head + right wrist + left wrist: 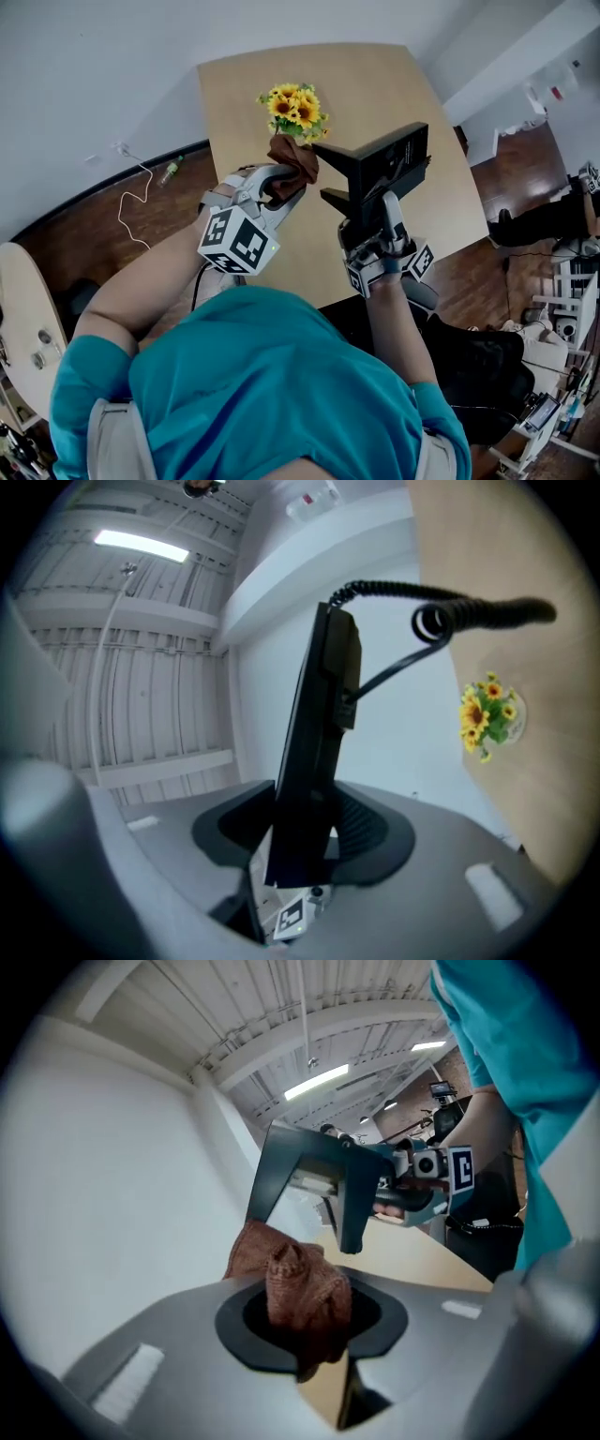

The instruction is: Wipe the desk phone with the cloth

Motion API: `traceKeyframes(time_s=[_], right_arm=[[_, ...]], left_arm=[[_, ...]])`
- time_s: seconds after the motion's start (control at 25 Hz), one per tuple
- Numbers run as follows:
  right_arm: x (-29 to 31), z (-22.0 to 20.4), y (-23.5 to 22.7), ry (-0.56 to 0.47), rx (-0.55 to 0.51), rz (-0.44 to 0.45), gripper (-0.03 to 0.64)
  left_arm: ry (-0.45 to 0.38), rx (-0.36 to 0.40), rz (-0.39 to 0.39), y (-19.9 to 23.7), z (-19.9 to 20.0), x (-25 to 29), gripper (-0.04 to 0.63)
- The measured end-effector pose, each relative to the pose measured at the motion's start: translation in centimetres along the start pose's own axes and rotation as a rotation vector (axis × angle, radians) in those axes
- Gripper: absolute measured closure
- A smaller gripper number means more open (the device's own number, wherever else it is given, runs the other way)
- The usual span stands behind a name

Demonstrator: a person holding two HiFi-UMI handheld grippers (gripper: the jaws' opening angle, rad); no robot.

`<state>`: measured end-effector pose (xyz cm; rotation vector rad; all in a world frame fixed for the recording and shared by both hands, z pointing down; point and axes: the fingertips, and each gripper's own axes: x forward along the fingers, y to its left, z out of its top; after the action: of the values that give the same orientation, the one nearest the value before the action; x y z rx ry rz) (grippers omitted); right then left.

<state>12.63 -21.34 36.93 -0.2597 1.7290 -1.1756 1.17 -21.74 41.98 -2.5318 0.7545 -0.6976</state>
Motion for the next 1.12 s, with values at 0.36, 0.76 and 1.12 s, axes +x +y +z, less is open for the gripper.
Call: traceKeyframes(time_s=[0.36, 0.76, 1.12], right_arm=[[-0.4, 1.1, -2.4, 0.015, -0.103, -0.157, 0.431], [0.4, -0.5, -2.0, 0.048, -0.099, -0.143, 0.437], [-3.0, -4.2, -1.7, 0.381, -0.233, -0.175, 0.436]], left_arm=[[-0.183, 0.05, -0.062, -4.3, 6.0, -2.2, 0.508], [-0.052, 0.156, -0.129, -7.0, 2.0, 0.6, 0.508], [0.071, -0.194, -0.182, -2.7, -7.3, -2.0, 0.508]])
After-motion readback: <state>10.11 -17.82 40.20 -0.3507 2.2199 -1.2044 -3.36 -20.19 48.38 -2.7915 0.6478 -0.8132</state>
